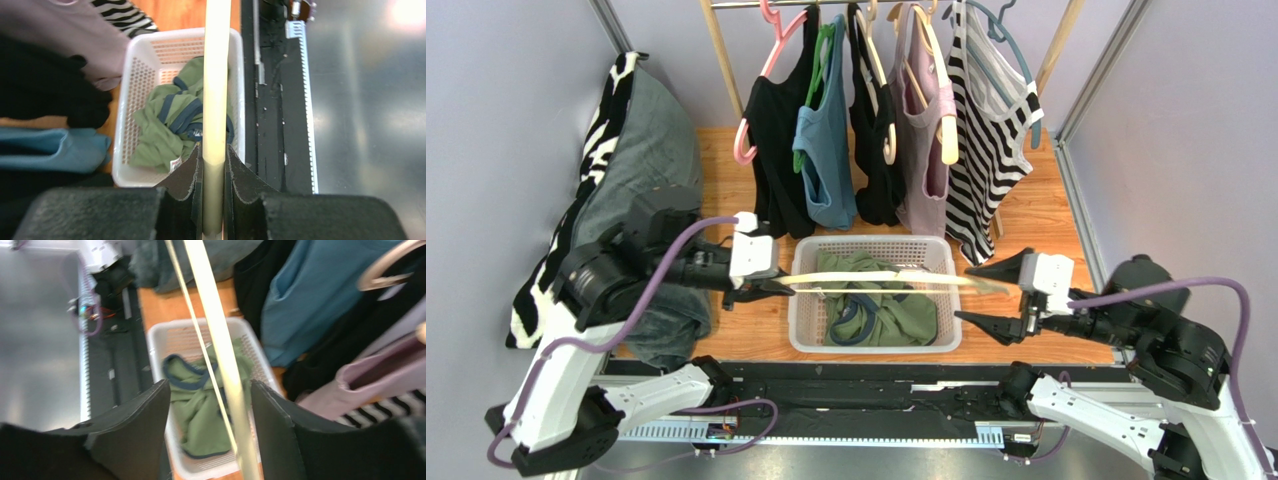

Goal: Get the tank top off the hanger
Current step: Place the hanger at the clothesline.

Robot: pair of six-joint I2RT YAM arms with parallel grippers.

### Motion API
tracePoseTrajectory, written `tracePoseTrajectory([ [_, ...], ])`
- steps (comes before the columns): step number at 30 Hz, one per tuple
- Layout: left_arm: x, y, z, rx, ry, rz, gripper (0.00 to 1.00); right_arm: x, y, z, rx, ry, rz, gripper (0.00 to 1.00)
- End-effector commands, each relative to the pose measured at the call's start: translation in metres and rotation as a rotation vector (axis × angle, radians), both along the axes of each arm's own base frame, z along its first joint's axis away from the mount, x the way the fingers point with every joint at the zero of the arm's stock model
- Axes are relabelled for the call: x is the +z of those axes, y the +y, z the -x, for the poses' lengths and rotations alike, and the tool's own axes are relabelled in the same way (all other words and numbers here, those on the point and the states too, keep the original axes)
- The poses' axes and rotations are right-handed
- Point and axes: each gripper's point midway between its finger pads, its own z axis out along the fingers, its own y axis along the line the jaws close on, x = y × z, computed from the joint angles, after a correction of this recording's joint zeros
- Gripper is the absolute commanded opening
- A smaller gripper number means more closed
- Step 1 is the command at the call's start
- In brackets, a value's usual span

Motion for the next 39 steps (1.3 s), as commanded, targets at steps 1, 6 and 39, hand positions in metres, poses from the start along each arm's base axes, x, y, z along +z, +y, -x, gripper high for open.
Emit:
tracePoseTrajectory([
  [1, 0.034, 0.027, 0.016, 0.098, -0.070, 0.138, 0.00, 0.060, -0.027, -0.015, -0.168, -0.160, -0.176, 0.69],
  [6, 0.050, 0.053, 0.037, 0.186, -0.134, 0.229, 0.00, 0.093, -0.050, -0.023, -0.289, -0.213, -0.255, 0.91],
  [39, 0.085, 0.183, -0.063, 1.270, -0.348, 0.283, 0.00, 0.057, -0.060, -0.056, -0.527, 0.020, -0.161, 0.88],
])
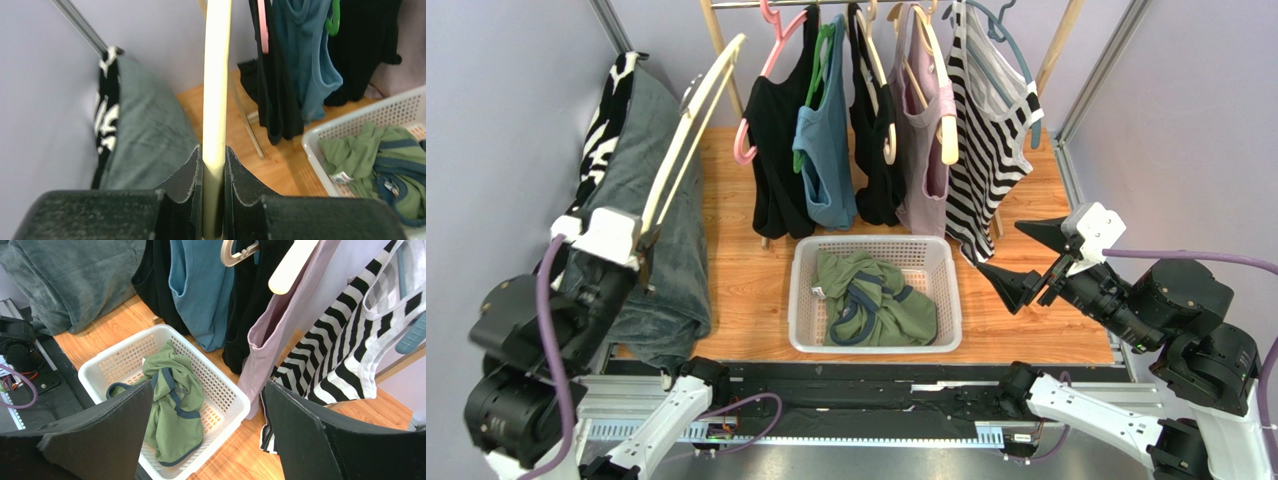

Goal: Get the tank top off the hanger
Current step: Place the hanger at the clothesline.

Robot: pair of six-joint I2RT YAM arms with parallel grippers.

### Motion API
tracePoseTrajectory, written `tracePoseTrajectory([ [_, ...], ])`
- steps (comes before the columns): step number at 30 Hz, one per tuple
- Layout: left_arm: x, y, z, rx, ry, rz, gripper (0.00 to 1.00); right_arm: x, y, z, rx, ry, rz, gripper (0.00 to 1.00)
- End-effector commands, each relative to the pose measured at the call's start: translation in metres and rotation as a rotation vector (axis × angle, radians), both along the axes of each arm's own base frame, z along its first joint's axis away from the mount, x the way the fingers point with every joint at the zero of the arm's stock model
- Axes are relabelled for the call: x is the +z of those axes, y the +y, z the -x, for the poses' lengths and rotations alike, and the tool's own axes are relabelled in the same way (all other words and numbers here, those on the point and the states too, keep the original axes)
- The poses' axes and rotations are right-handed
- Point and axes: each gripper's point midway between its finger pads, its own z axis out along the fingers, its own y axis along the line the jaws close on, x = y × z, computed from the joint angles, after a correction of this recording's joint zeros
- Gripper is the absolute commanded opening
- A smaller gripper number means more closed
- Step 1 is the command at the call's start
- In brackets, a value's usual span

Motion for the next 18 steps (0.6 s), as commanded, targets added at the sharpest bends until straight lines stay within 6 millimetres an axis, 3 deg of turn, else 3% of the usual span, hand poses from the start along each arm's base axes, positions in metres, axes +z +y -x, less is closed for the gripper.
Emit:
tracePoseTrajectory([
  [1, -0.013, -0.011, -0.014, -0.003, 0.067, 0.083, 0.00, 0.010, -0.008, -0.001, -0.039, -0.006, -0.026, 0.88],
  [5, -0.028, -0.030, -0.031, -0.051, 0.200, 0.136, 0.00, 0.008, -0.008, -0.001, -0.039, 0.005, -0.015, 0.86],
  [8, -0.019, -0.042, -0.045, -0.082, 0.244, 0.154, 0.00, 0.005, -0.009, -0.001, -0.046, 0.011, -0.013, 0.86],
  [12, 0.007, -0.052, -0.068, -0.093, 0.258, 0.204, 0.00, 0.004, -0.010, 0.000, -0.046, 0.020, -0.012, 0.86],
  [18, 0.002, -0.056, -0.103, -0.075, 0.373, 0.308, 0.00, 0.002, -0.015, 0.001, -0.060, 0.024, -0.007, 0.85],
])
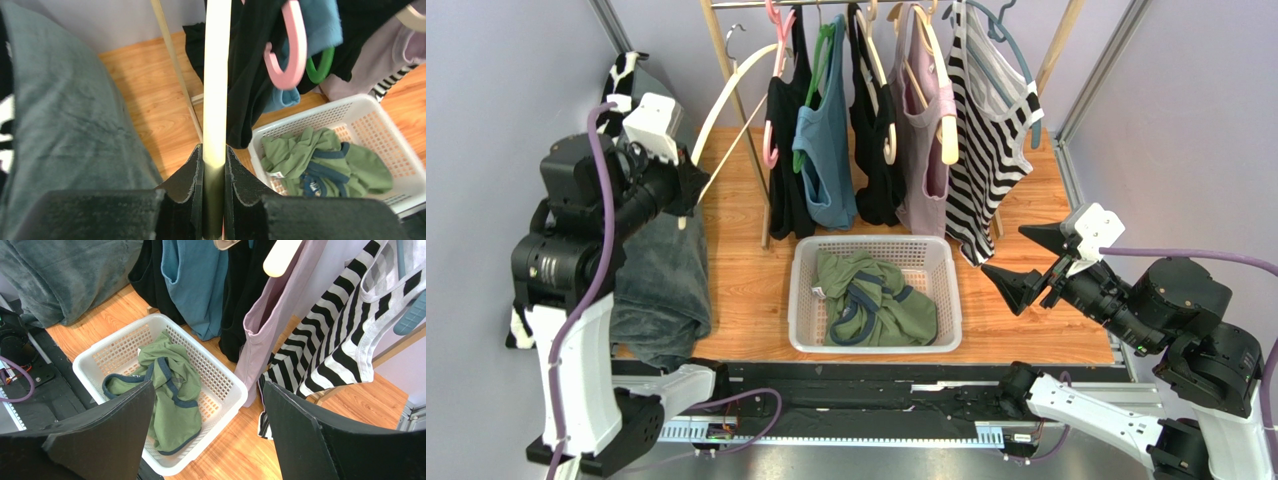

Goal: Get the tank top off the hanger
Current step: Place the hanger at the clothesline.

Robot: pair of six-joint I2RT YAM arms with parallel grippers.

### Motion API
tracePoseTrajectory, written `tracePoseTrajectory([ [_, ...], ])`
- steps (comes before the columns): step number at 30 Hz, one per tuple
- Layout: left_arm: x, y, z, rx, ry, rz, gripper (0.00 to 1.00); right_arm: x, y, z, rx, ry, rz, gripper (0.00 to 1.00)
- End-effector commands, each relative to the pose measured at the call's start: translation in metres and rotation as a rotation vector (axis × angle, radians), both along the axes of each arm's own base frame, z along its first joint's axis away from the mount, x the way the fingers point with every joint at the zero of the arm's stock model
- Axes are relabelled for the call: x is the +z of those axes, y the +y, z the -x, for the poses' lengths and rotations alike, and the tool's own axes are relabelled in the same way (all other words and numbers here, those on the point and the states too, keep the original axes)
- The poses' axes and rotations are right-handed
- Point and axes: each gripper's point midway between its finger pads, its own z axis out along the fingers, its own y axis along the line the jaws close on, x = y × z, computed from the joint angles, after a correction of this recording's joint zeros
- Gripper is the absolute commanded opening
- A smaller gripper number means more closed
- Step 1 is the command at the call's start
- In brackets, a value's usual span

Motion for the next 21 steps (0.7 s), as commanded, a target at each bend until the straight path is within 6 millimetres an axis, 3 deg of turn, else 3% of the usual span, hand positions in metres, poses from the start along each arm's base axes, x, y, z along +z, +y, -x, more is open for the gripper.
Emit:
tracePoseTrajectory([
  [1, 0.013, -0.006, -0.016, 0.007, 0.024, 0.133, 0.00, 0.009, -0.007, 0.000, -0.027, -0.010, -0.028, 0.85],
  [6, 0.019, -0.003, -0.036, 0.023, 0.026, 0.172, 0.00, 0.004, -0.006, -0.001, -0.028, -0.002, -0.013, 0.85],
  [16, 0.067, -0.007, -0.048, -0.008, -0.163, 0.200, 0.00, -0.015, 0.012, -0.007, 0.007, 0.040, 0.021, 0.83],
  [21, 0.064, -0.003, -0.067, 0.026, -0.147, 0.202, 0.00, -0.013, 0.013, -0.008, 0.006, 0.039, 0.019, 0.83],
])
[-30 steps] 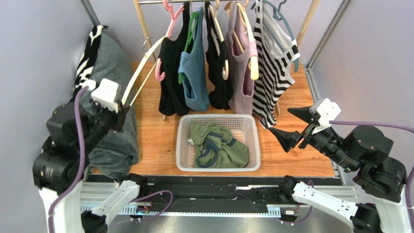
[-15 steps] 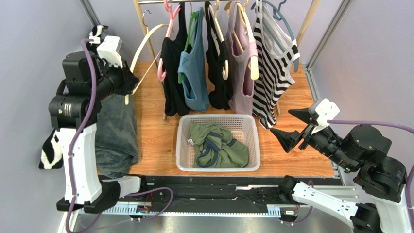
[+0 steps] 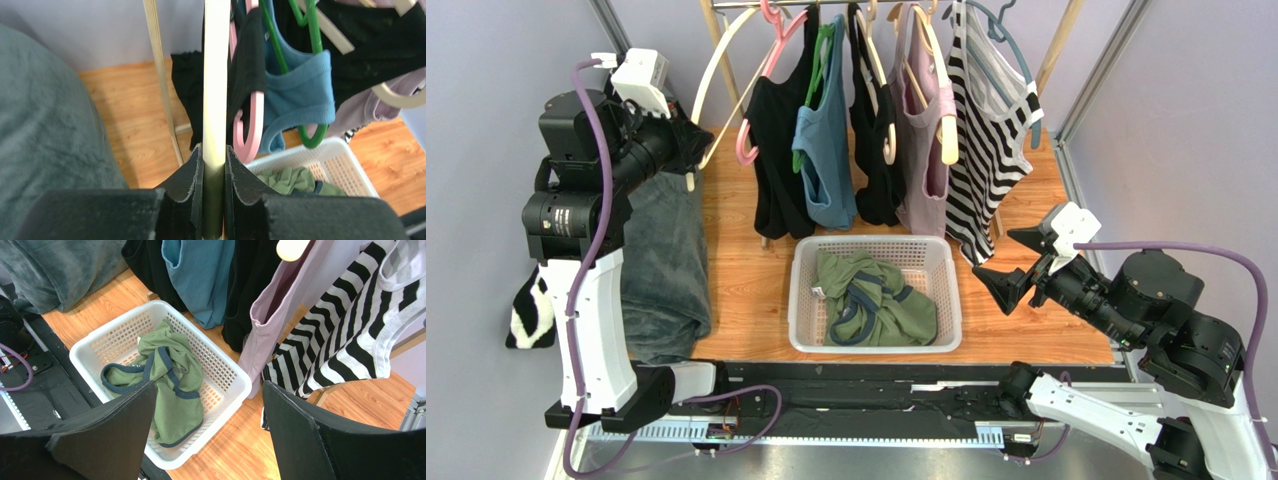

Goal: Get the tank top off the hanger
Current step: Place the hanger at the clothesline.

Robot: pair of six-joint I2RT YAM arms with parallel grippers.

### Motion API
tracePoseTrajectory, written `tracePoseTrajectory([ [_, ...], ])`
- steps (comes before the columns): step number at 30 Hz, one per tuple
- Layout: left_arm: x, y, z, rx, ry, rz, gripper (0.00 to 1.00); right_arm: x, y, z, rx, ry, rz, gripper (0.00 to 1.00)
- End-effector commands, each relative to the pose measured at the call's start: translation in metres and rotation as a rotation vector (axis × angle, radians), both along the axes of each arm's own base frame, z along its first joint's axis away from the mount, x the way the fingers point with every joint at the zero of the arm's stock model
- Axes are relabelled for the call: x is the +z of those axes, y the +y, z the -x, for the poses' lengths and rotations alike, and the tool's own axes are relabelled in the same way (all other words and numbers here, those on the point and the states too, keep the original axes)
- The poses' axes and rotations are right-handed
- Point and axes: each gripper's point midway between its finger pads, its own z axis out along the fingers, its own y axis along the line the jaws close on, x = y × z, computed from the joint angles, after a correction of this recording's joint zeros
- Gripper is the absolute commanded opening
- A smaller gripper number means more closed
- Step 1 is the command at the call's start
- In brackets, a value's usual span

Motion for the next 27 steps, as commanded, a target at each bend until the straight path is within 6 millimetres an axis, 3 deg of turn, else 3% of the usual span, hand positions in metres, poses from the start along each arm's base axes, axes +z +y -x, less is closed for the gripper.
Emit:
tracePoseTrajectory([
  [1, 0.035, 0.001, -0.018, 0.023, -0.122, 0.033, 0.00, 0.006, 0.004, -0.002, 0.001, -0.003, -0.027, 0.83],
  [7, 0.040, 0.009, -0.038, 0.068, -0.164, 0.016, 0.00, 0.001, 0.004, 0.002, 0.015, 0.011, -0.031, 0.83],
  [15, 0.041, 0.007, -0.048, 0.065, -0.146, 0.032, 0.00, -0.005, 0.003, 0.004, 0.020, 0.015, -0.030, 0.82],
  [27, 0.028, 0.001, -0.067, 0.044, -0.092, 0.040, 0.00, -0.010, 0.006, 0.009, 0.047, 0.025, -0.037, 0.78],
])
